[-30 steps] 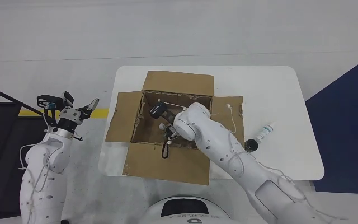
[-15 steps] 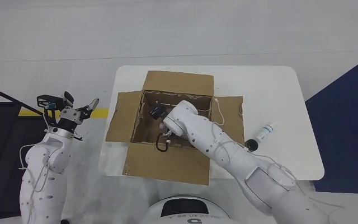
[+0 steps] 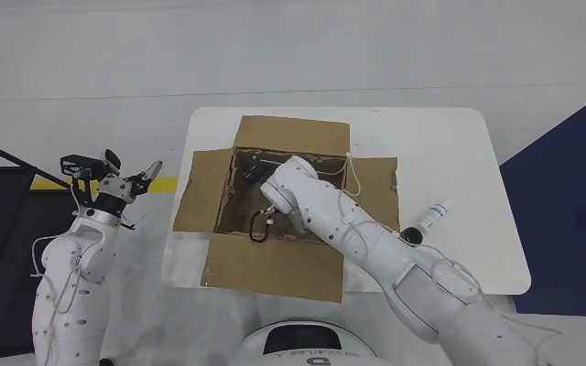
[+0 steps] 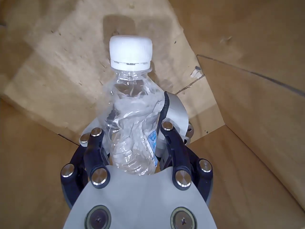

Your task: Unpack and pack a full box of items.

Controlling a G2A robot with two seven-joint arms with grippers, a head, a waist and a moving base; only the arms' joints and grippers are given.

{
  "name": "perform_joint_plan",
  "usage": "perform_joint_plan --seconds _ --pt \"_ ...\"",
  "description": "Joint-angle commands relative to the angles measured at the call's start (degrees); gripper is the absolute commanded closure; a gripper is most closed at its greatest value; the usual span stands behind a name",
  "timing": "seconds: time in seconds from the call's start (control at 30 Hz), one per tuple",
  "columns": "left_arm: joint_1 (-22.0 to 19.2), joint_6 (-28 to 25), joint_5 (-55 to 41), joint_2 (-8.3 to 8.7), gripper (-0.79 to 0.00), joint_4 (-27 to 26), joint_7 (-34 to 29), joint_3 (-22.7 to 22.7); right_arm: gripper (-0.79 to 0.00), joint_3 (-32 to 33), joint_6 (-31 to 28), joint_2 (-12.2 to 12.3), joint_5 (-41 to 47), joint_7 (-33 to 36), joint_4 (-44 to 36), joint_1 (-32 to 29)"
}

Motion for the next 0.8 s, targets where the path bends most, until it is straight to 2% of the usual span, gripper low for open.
perform_joint_plan --seconds 0.0,0.17,0.33,0.63,0.77 --pt "0.0 0.0 0.0 0.0 -0.785 0.0 0.0 0.0 0.0 1.2 -0.3 0.4 0.5 -0.6 -2.8 -0.9" --pt "0.0 0.0 0.0 0.0 -0.785 0.0 0.0 0.0 0.0 6.5 -4.1 2.5 2.3 -1.7 -14.0 -5.7" --pt "0.0 0.0 0.0 0.0 -0.785 0.0 0.0 0.0 0.0 15.2 -7.6 5.7 2.9 -5.8 -30.0 -15.1" --pt "0.0 0.0 0.0 0.0 -0.785 0.0 0.0 0.0 0.0 31.7 -10.5 9.4 7.1 -20.8 -57.2 -35.1" --pt "0.0 0.0 0.0 0.0 -0.785 0.0 0.0 0.0 0.0 40.5 -12.3 10.5 11.7 -27.9 -65.0 -43.5"
